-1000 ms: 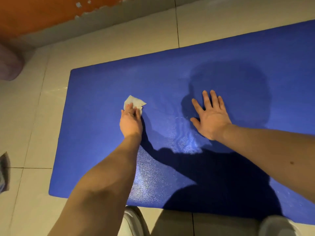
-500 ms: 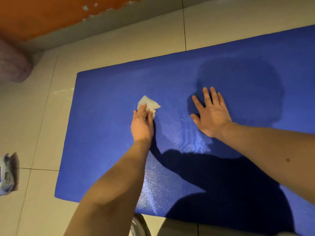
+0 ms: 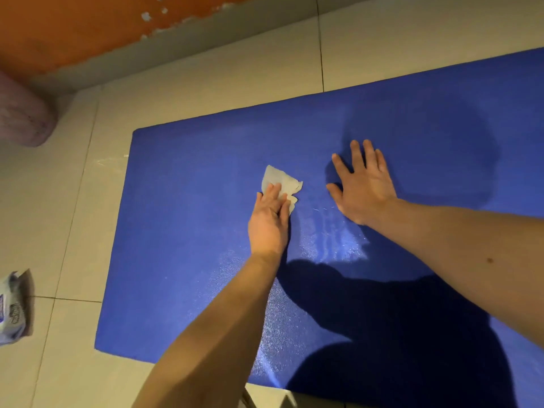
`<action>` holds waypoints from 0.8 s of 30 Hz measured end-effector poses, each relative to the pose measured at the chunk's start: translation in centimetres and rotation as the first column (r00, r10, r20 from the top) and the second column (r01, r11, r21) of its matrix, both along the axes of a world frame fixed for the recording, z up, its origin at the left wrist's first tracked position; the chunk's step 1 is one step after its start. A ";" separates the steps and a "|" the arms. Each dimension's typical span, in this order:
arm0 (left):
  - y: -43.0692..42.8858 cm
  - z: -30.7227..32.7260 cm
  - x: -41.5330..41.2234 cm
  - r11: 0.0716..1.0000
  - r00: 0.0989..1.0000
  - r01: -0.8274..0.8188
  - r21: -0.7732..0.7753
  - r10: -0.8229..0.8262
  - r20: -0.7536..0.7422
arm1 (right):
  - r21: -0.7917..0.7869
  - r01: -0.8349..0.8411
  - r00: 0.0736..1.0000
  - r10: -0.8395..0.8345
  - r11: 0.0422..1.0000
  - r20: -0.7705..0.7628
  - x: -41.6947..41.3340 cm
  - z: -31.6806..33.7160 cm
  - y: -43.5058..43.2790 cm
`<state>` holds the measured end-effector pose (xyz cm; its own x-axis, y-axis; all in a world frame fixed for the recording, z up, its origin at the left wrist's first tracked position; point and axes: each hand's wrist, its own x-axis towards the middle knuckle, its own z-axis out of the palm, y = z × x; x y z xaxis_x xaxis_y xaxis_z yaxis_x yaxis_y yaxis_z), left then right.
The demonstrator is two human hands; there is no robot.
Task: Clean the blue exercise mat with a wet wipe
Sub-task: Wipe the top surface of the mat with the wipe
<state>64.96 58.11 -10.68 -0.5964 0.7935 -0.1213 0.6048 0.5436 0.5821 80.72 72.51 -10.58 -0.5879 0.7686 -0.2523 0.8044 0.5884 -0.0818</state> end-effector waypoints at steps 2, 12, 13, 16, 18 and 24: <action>0.2 0.2 -2.8 0.998 0.998 -0.059 -0.025 0.058 -0.035 | 0.007 -0.009 1.000 0.009 1.000 0.015 0.1 -0.3 -0.2; 5.2 0.4 -7.7 0.937 0.936 -0.349 -0.016 0.348 -0.060 | 0.030 -0.019 0.999 0.018 0.999 0.031 0.2 -1.1 -0.2; 5.0 0.6 -6.2 0.962 0.960 -0.273 0.010 0.274 -0.057 | 0.042 -0.016 1.000 0.015 0.999 0.027 0.1 -1.3 -0.2; 3.9 0.4 -2.6 0.998 0.994 0.061 -0.010 -0.061 -0.092 | 0.089 -0.004 1.000 0.004 0.996 0.006 0.1 -1.7 -0.4; 3.6 -0.1 -2.6 0.976 0.964 0.214 -0.042 -0.218 -0.151 | 0.106 -0.001 1.000 0.001 0.994 -0.003 0.1 -1.8 -0.5; 6.1 1.7 -7.8 0.990 0.987 -0.140 -0.021 0.138 -0.080 | 0.128 -0.007 0.999 0.013 0.992 -0.041 0.2 -1.8 -0.5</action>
